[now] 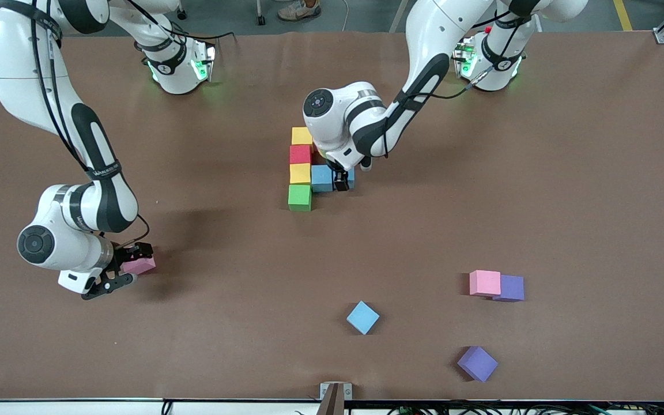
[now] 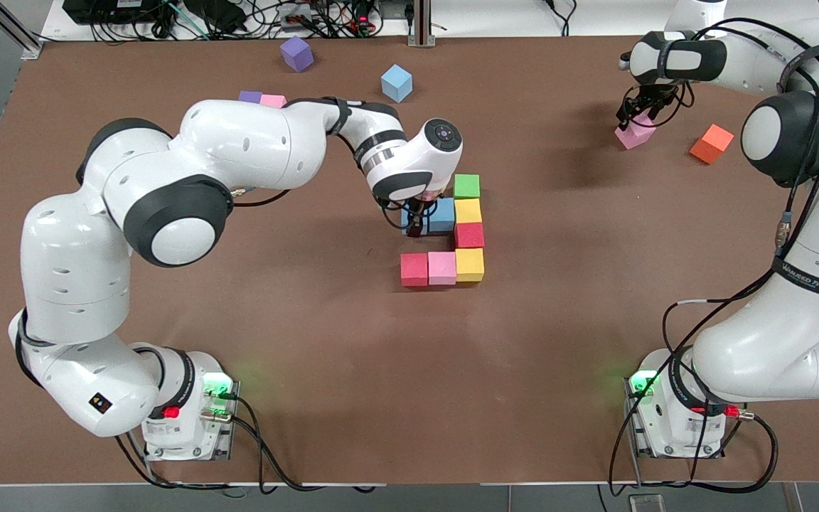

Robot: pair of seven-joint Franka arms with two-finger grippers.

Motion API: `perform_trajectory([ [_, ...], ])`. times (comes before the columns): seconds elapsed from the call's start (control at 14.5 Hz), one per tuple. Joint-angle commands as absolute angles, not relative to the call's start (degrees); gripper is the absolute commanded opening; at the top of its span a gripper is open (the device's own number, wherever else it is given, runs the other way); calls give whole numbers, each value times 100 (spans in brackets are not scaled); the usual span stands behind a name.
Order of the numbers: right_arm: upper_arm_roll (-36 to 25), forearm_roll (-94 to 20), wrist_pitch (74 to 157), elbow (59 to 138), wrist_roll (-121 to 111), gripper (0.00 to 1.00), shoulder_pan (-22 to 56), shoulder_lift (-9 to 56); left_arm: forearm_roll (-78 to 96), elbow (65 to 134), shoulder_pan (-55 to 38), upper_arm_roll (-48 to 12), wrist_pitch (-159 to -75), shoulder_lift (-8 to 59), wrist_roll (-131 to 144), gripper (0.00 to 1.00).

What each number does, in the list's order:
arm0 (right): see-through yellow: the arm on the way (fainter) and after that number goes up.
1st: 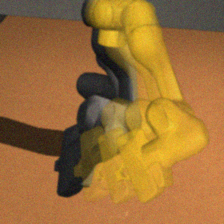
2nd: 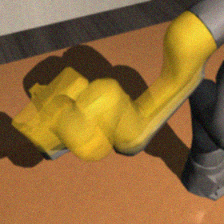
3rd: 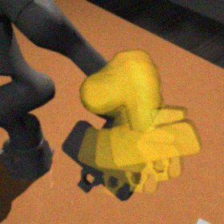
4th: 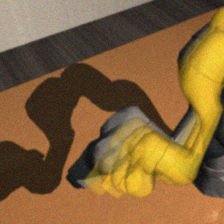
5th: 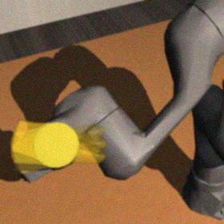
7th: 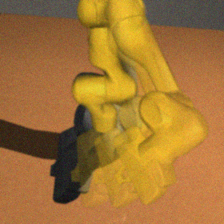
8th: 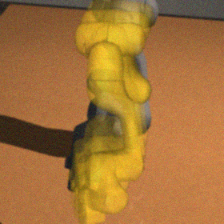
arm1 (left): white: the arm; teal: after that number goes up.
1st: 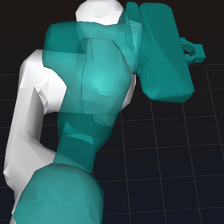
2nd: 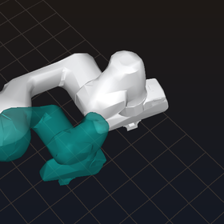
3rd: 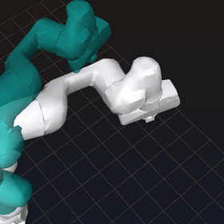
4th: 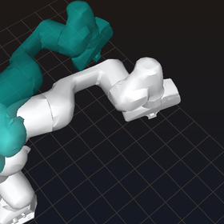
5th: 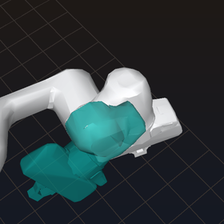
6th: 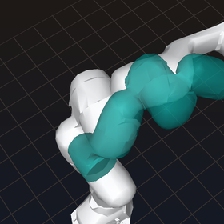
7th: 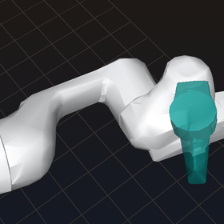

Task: Arrange 11 blocks into digit 3
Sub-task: 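Grasp the pink cube with the right gripper and lift it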

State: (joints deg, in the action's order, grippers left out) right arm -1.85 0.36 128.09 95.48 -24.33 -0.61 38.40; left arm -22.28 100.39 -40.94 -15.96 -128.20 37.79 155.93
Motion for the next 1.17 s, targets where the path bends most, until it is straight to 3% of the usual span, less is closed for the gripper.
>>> perform_trajectory([
  [0.0, -141, 149, 12911, 9606, -2426, 75, -88, 3858, -2426, 10072, -4131, -1582, -12622, 3508, 15979, 89],
  [0.41, -132, 35, 12894, 9545, -1752, 43, -79, 3841, -2417, 10028, -4017, -1512, -12287, 3068, 15225, 92],
  [0.89, -123, -605, 12788, 8791, 286, 43, 947, 3963, -2400, 9695, -2596, -1520, -12296, 2944, 13476, 94],
  [1.1, -132, -598, 12254, 8377, 1095, 43, 1624, 4148, -2347, 9335, -1901, -1521, -12296, 3110, 13132, 95],
])
